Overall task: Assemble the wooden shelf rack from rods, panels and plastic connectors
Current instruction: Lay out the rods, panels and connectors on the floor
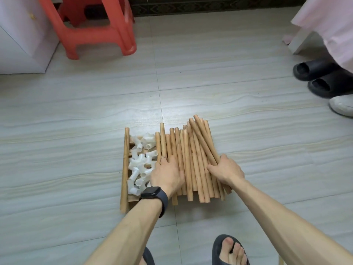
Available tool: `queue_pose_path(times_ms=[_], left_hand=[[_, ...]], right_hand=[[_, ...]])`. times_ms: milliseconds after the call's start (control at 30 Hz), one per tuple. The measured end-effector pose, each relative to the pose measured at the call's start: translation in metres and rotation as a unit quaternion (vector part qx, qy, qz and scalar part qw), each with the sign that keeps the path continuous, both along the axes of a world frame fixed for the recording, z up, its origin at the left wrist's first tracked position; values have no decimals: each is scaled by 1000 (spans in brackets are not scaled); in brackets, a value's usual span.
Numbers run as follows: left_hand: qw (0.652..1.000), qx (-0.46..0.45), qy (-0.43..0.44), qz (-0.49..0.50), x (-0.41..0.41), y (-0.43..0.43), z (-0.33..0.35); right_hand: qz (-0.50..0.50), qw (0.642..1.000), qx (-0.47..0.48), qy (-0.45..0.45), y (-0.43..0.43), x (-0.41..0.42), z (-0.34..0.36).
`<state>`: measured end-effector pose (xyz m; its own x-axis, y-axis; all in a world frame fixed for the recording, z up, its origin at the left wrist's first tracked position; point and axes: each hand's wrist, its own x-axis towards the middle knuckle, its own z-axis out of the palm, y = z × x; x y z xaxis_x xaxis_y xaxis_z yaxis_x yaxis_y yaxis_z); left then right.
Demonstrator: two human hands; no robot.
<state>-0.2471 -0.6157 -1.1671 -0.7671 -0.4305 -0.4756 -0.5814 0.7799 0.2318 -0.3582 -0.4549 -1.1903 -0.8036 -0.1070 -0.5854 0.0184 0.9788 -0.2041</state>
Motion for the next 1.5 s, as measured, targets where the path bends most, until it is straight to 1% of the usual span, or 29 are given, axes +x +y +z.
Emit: queue_pose_path(times_ms=[100, 167, 300, 433, 567, 633, 700, 767, 833, 900, 1067, 1200, 1267, 1333, 1433, 1500], left_hand=[[993, 26, -6, 111, -9, 7, 0], [988, 29, -12, 152, -12, 6, -2], [986, 45, -16, 163, -20, 2, -11], [980, 60, -34, 186, -29, -7, -15], [954, 130, 2, 272, -35, -22, -22], [951, 162, -2, 264, -34, -27, -23], [952, 174, 6, 253, -33, -29, -24], [948, 183, 21, 261, -30, -34, -24], [937, 213, 24, 275, -26, -40, -24], [926, 245, 22, 285, -21, -46, -21], [896, 317, 56, 305, -14, -58, -15], [847, 416, 84, 320, -10, -60, -9], [832, 436, 91, 331, -10, -58, -7], [833, 430, 93, 335, -11, -56, -6], [863, 390, 89, 309, -11, -56, -6], [871, 383, 90, 294, -10, -55, -5]], right_hand=[[1, 1000, 2, 9, -8, -2, -3], [-4, 1000, 5, 7, -11, -4, -5], [-7, 1000, 7, -7, -10, -8, -5], [20, 1000, 8, 0, -6, -12, -5], [63, 996, 25, 56, -7, -4, -4], [79, 994, 23, 69, -8, -1, -4], [80, 995, 20, 56, -8, -4, -3], [65, 997, 23, 24, -7, -11, 0], [50, 998, 18, -16, -5, -17, 2], [40, 999, 5, -32, -6, -19, 2], [43, 999, 21, 13, -11, -13, -1], [49, 999, 17, 10, -7, -13, -1], [59, 998, 17, 19, -6, -12, 0], [73, 997, 21, 34, -4, -10, -1], [85, 995, 28, 52, -1, -9, -2], [83, 994, 26, 59, -2, -8, -4]])
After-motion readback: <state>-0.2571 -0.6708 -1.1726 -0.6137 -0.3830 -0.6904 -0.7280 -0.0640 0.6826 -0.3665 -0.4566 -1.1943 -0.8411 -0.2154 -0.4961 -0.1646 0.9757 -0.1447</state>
